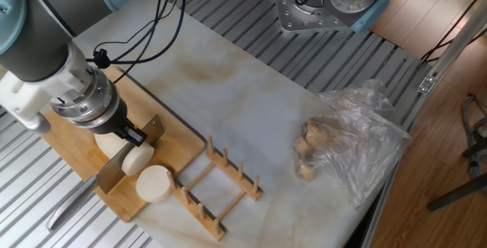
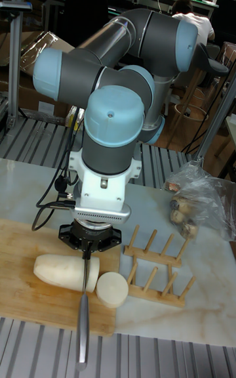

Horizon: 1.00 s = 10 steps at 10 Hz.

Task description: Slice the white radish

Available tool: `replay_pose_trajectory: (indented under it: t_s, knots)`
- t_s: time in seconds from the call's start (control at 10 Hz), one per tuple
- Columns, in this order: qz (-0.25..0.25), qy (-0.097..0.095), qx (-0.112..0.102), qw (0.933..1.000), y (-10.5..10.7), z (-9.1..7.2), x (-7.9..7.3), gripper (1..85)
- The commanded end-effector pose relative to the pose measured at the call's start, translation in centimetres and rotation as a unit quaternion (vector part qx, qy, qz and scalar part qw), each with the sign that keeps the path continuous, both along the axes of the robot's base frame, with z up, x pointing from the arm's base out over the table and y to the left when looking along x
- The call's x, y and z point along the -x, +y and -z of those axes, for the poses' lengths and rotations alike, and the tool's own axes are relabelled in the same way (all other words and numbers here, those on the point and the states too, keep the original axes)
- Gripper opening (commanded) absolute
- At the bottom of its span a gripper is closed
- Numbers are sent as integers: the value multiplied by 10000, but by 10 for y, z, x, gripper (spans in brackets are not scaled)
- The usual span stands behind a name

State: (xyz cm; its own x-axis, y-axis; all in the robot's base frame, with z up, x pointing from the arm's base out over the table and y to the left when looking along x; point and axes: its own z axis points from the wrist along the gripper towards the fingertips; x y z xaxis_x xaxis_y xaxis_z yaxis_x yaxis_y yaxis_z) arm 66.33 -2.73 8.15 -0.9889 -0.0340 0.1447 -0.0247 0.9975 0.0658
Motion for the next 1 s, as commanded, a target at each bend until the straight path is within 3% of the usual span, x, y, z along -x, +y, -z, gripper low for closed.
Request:
replay_pose_trajectory:
  t_s: [0.0, 0.4, 0.8, 0.9]
  knots:
    - [35, 6, -19, 10000, 2, -7, -2, 13]
    - [77, -101, 132, 9998, -2, -10, -7, 13]
    - [228, -138, 374, 9989, 11, 2, -4, 13]
    - [213, -122, 349, 9991, 12, 5, -3, 13]
